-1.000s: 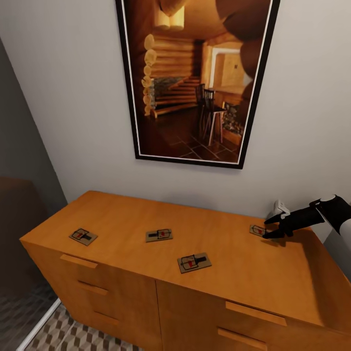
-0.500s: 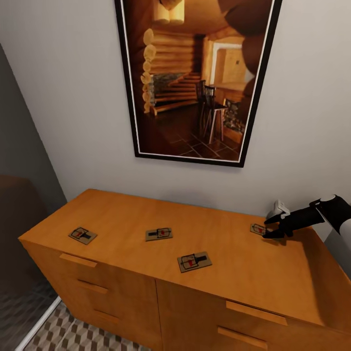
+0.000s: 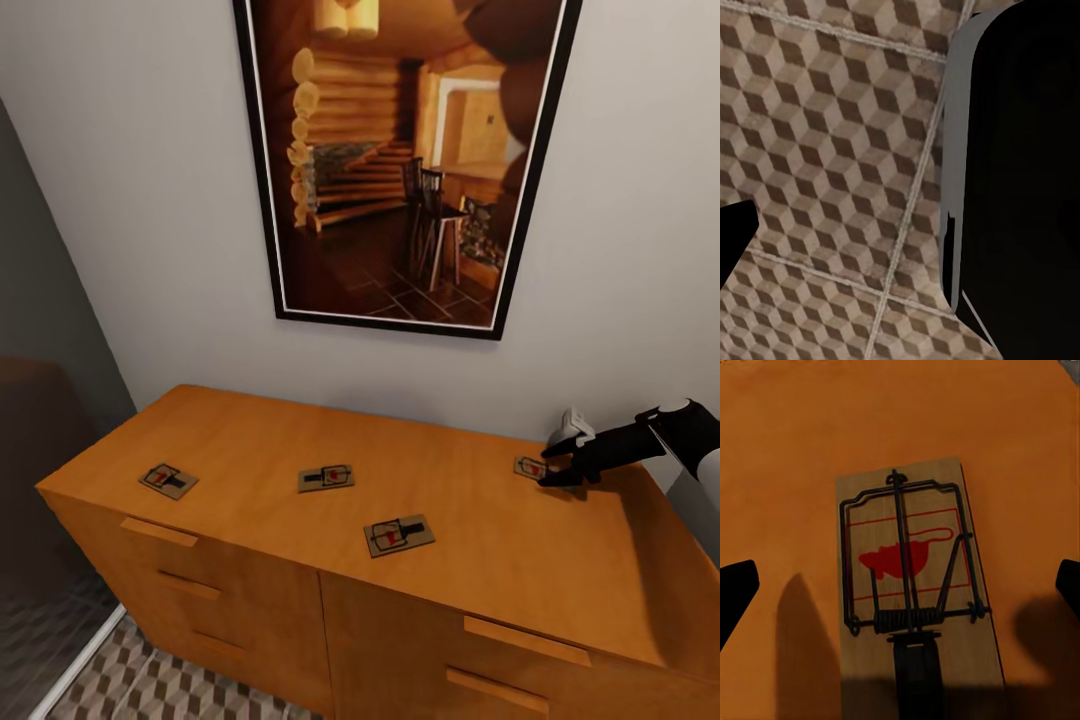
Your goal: Take the four mousetraps from the cabinet in the bathroom and place them on the bathroom floor. Make sure all four end up on the same floor surface, and ensure that at least two of them are either under or directly next to the same bathroom sink.
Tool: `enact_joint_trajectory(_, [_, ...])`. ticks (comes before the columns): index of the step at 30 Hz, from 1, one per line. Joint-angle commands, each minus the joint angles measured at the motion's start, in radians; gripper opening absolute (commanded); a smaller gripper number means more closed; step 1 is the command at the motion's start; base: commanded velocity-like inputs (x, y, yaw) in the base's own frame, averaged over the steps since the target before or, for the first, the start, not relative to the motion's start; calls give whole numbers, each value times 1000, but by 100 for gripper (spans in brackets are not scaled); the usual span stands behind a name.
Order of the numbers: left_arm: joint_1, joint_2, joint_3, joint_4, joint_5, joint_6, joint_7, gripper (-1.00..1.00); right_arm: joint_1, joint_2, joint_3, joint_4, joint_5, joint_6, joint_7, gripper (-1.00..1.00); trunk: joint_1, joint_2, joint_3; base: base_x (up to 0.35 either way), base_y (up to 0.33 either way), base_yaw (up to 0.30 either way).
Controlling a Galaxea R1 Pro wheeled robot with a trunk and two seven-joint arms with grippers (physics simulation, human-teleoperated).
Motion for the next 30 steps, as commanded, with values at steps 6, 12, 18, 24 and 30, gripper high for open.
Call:
enact_joint_trajectory(6, [-1,0,-1,2,0,-5,3,100,1,0,21,0,4,0,1,100,0,0,-5,0,0,0])
enact_joint_trajectory(12, [-1,0,-1,2,0,-5,3,100,1,0,21,0,4,0,0,100,0,0,-7,0,0,0])
enact_joint_trajectory(18, [-1,0,-1,2,0,-5,3,100,1,0,21,0,4,0,1,100,0,0,-7,0,0,0])
enact_joint_trajectory(24, [-1,0,-1,2,0,-5,3,100,1,0,21,0,4,0,2,100,0,0,-7,0,0,0])
enact_joint_trajectory(30, [-1,0,-1,2,0,-5,3,100,1,0,21,0,4,0,2,100,0,0,-7,0,0,0])
